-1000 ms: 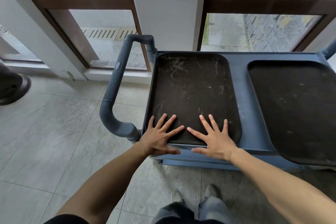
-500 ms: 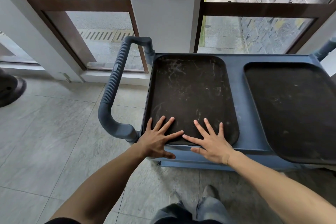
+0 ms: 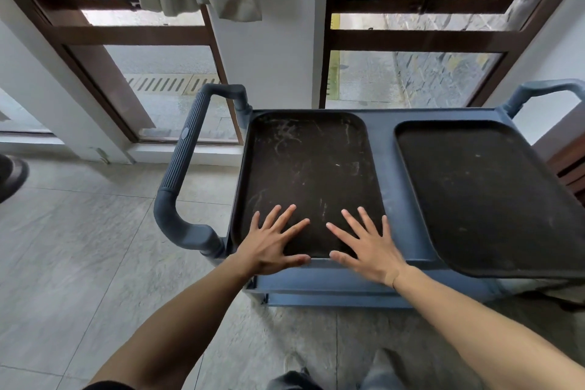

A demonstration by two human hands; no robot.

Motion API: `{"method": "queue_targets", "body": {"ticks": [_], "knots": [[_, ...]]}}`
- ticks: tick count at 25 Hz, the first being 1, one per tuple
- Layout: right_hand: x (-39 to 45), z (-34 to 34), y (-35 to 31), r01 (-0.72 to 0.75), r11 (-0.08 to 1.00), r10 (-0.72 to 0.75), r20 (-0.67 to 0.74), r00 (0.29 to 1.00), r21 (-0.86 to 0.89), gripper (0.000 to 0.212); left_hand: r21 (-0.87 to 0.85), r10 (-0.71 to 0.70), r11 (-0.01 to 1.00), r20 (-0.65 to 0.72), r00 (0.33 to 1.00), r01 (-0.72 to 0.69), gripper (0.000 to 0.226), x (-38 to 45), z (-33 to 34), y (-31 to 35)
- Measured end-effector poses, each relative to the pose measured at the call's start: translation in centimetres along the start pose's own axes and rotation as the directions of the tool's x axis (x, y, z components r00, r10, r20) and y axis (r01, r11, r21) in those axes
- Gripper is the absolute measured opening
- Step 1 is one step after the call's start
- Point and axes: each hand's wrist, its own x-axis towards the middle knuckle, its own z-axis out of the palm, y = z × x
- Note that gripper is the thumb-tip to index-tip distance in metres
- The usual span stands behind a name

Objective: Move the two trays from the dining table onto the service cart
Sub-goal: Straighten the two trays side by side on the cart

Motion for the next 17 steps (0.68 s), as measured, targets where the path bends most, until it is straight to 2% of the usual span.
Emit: {"method": "queue_targets", "body": {"ticks": [6,17], "knots": [[-2.1,-2.7,6.7,-0.073,0.997,0.070,-0.100,0.993,-0.022,0.073,-0.006,-0.018,1.000,-0.049,0.999,0.017,0.087,2.9,-1.9,6.3],[-11.3,-5.1,27.0,-0.108,0.993,0.103,-0.138,0.985,-0.035,0.080,-0.059,-0.046,0.997,-0.105,0.993,0.040,0.087,12.1,-2.0,24.8]]}}
